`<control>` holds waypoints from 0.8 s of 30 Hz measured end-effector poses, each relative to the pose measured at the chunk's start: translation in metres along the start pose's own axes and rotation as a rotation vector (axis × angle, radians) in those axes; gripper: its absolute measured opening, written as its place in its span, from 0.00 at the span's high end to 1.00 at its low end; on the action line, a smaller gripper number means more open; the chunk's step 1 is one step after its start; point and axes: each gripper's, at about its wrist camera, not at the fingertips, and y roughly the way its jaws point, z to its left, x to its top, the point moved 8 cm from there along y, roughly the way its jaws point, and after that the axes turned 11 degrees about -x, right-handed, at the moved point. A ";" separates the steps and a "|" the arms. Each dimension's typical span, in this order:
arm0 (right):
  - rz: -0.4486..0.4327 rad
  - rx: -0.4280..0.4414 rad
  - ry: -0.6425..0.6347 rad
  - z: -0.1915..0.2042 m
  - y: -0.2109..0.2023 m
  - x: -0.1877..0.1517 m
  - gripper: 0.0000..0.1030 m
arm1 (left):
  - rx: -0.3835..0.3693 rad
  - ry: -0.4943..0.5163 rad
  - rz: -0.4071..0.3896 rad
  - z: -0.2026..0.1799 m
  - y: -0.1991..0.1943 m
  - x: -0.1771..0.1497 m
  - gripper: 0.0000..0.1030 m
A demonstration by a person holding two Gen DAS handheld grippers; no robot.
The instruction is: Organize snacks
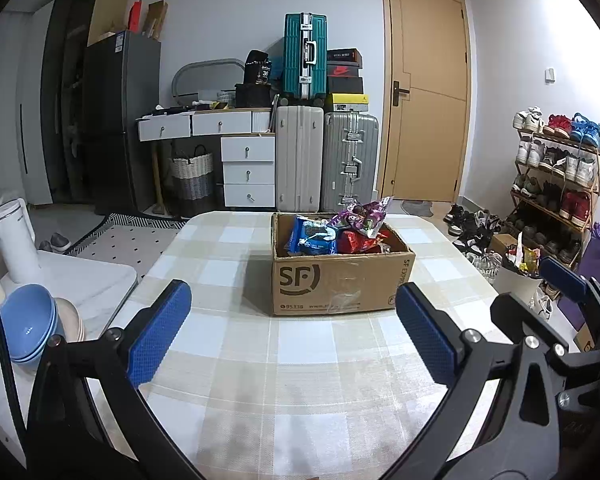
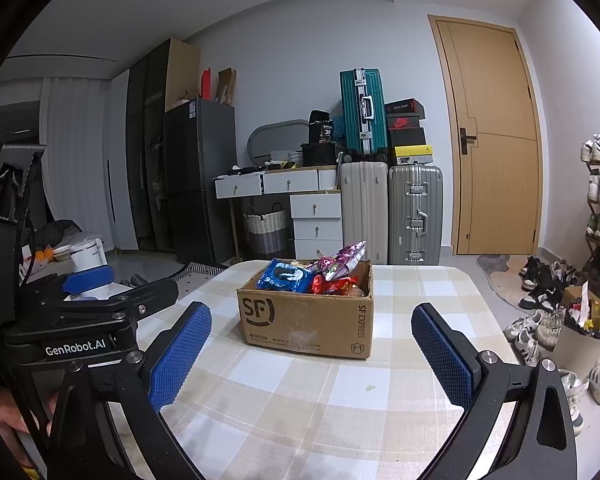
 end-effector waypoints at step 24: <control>0.002 -0.007 0.003 -0.003 -0.002 -0.004 0.01 | -0.015 0.005 0.003 -0.006 0.005 -0.002 0.01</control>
